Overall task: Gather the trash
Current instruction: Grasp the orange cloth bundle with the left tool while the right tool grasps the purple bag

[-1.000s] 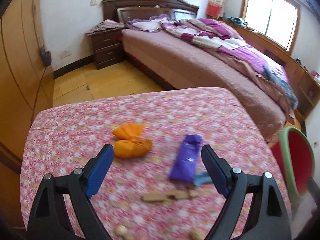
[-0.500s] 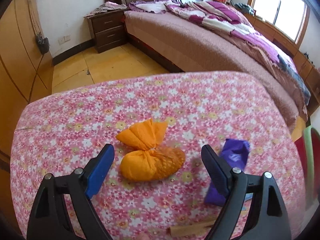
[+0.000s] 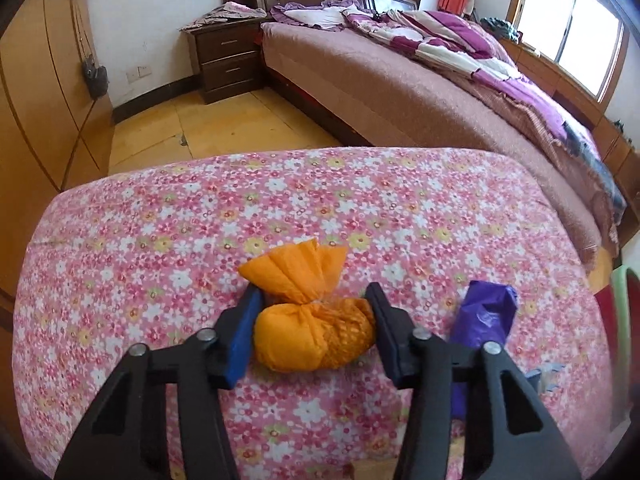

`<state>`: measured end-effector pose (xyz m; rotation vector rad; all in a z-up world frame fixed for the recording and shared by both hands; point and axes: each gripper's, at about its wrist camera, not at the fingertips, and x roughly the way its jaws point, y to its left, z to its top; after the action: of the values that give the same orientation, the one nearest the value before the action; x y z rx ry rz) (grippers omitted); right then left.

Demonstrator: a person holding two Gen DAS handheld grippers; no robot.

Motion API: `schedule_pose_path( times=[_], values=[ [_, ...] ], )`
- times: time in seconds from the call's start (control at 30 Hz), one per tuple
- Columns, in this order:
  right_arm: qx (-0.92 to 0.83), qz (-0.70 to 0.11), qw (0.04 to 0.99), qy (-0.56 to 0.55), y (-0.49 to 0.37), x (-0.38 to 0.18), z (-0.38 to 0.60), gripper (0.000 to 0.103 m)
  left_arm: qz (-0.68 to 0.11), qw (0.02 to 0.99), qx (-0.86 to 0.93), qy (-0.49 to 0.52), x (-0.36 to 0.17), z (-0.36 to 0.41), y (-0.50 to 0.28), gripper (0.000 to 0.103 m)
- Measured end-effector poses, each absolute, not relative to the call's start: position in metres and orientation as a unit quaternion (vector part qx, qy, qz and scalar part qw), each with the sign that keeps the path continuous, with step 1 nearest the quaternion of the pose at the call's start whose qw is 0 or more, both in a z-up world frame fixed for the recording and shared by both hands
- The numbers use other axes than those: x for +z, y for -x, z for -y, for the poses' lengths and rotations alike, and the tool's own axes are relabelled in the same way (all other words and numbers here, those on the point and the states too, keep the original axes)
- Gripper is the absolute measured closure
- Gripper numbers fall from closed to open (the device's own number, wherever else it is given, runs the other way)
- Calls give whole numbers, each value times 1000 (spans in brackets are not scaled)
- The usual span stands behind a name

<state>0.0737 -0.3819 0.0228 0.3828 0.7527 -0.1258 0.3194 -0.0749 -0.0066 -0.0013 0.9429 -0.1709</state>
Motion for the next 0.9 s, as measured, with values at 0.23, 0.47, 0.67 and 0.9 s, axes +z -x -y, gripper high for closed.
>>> schedule_pose_path(
  times=[0.23,0.47,0.67,0.9],
  values=[
    [-23,-370,912,-176,-90,33,359,17,-411,908,-81,9,29,50,-292,54],
    [19,-382,912,-151,-120,42,319,17,-409,911,-28,37,44,2,-273,54],
    [62,-392,910,-122,-159,44,273,17,-403,913,16,61,33,-29,-263,54],
    [82,-411,903,-91,-201,30,228,17,-397,914,28,77,18,-40,-254,54]
  ],
)
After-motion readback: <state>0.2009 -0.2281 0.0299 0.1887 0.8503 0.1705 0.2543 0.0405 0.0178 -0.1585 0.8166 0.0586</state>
